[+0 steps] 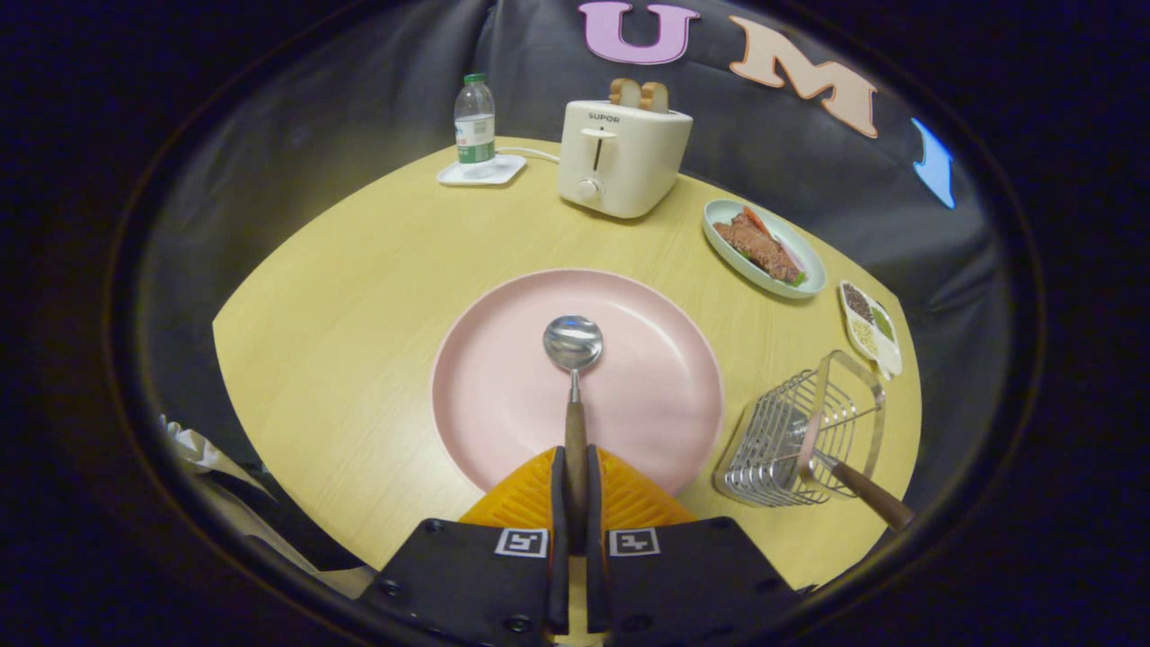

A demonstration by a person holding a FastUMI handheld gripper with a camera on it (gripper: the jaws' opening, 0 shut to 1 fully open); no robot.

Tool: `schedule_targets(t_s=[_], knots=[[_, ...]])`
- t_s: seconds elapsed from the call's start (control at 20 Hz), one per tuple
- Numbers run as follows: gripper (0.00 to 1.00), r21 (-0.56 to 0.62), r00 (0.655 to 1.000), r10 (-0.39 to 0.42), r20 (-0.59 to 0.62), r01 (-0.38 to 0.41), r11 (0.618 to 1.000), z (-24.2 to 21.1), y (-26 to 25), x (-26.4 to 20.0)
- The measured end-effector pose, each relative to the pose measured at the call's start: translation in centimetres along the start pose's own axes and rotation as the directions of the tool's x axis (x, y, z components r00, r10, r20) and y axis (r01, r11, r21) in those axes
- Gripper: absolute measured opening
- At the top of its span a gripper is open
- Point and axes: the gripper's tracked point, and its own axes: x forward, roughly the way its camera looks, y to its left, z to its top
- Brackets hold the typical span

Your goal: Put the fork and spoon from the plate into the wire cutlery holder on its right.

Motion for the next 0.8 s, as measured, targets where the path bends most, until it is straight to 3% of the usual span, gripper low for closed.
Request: schedule_targets(t_s=[0.45,0.8], knots=[[0.07,0.002,1.000,-0.008,0.020,0.008,1.000,1.8,-3.1,-4.6],[0.08,0.035,0.997,-0.074,-0.024,0.075,0.997,1.7,-9.8,-9.1]])
